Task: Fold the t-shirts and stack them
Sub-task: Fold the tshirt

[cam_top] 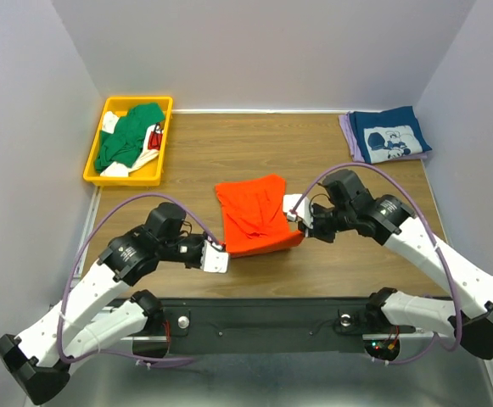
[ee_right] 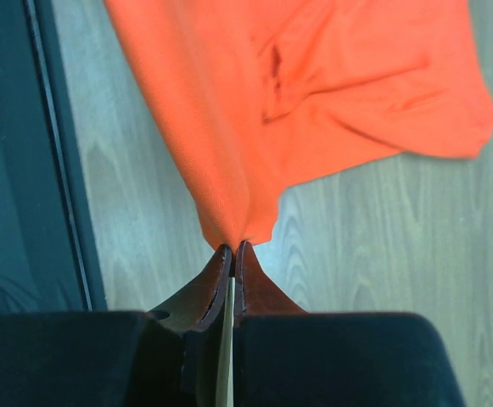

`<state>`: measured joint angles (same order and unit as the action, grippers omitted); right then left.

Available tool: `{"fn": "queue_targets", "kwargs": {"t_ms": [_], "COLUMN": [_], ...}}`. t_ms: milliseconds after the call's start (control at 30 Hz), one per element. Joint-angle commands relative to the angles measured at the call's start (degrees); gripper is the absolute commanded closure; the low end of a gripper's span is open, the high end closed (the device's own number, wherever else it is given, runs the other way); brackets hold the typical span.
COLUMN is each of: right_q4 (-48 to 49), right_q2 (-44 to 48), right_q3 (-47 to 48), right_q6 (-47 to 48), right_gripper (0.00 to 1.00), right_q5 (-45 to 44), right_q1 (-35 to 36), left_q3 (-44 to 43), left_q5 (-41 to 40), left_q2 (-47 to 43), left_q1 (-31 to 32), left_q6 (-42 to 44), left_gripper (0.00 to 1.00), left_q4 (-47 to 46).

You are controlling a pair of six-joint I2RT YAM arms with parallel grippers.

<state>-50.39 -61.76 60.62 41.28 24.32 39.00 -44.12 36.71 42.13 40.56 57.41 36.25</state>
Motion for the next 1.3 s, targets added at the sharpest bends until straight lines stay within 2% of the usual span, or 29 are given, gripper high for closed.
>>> {"fn": "queue_targets", "kwargs": {"t_ms": [0,33,167,267,433,567,633,733,867,1100,1167,1267], "right_q4": [2.3,3.79,6.27,7.58,9.35,10.66,11.27,12.94,14.18,14.36,14.44,14.36], "right_q2": [-2.75,-4.58,-10.39,-16.0,-27.17,-37.1,-44.19,-53.25,-61.35,-65.42,-64.2,-59.72], "right_q3": [3.36,3.89,9.5,12.67,18.81,23.39,26.72,31.73,36.75,36.51,34.66,27.65], "right_q6": [-0.59,0.63,3.01,6.18,11.71,15.85,16.9,15.94,13.22,8.83,8.12,7.06], "right_gripper": [0.99,1.0,0.99,0.99,0.99,0.99,0.99,0.99,1.0,0.99,0.99,1.0], "right_q5": [-4.62,-6.37,-6.21,-4.55,-0.51,0.29,0.64,1.08,1.61,1.61,2.58,3.98], "right_q1": [0.11,0.02,-2.26,-5.51,-13.5,-15.18,-16.06,-17.2,-17.56,-17.65,-17.47,-16.94], "left_q3": [-1.49,-2.11,-6.5,-13.25,-21.7,-26.28,-29.34,-34.0,-37.88,-40.26,-38.51,-32.45], "left_q5": [-2.78,-2.61,2.92,3.98,5.48,6.1,6.09,7.23,6.11,1.96,1.79,1.7], "left_q2": [0.58,1.46,9.97,18.3,33.06,41.61,49.16,61.36,69.47,75.03,73.89,67.15], "left_q1": [-1.26,-2.49,-14.17,-18.74,-22.79,-25.7,-27.45,-30.52,-31.76,-31.59,-30.98,-28.35], "left_q6": [-7.99,-8.45,-6.09,-3.1,-0.72,-2.38,-3.09,-8.17,-11.0,-12.67,-11.8,-9.51], "left_gripper": [1.0,1.0,1.0,1.0,1.0,1.0,1.0,1.0,1.0,1.0,1.0,1.0], "left_q4": [-3.36,-3.99,-6.01,-7.24,-8.82,-10.75,-11.29,-13.22,-14.71,-13.06,-12.43,-11.55]}}
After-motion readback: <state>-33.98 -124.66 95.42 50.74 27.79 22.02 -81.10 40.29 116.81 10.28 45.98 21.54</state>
